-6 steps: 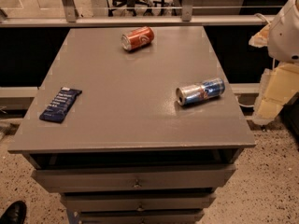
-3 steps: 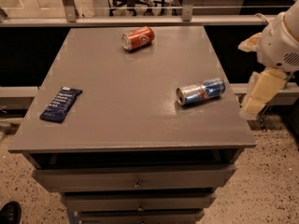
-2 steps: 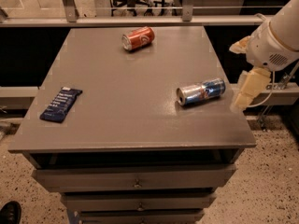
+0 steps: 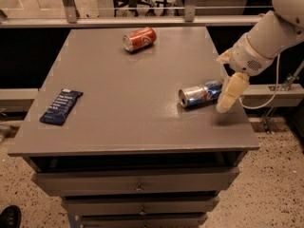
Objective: Pick redbull can
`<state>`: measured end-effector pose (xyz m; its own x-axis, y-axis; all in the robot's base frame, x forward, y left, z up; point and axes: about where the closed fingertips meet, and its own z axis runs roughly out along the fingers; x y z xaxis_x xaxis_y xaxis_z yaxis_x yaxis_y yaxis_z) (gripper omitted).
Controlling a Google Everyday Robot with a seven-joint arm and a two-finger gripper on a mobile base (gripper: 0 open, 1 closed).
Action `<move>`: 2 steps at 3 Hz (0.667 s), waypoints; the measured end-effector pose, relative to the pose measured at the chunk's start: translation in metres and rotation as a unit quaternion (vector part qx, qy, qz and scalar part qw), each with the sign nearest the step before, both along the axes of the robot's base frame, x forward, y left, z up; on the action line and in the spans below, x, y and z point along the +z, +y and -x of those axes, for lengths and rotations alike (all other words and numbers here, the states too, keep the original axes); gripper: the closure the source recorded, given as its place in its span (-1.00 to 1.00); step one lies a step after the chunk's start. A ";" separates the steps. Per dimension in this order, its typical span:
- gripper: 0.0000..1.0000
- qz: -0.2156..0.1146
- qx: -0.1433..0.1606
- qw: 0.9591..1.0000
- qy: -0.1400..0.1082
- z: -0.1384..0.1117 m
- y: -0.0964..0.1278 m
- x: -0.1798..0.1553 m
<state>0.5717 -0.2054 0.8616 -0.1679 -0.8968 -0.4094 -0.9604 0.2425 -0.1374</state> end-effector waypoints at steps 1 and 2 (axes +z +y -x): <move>-0.48 -0.005 -0.004 1.000 0.027 -0.010 0.004 -0.016; -0.01 -0.009 -0.012 0.999 0.049 -0.014 0.005 -0.024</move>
Offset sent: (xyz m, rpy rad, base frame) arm 0.0176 0.0014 -0.0292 0.0275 0.1462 -0.0490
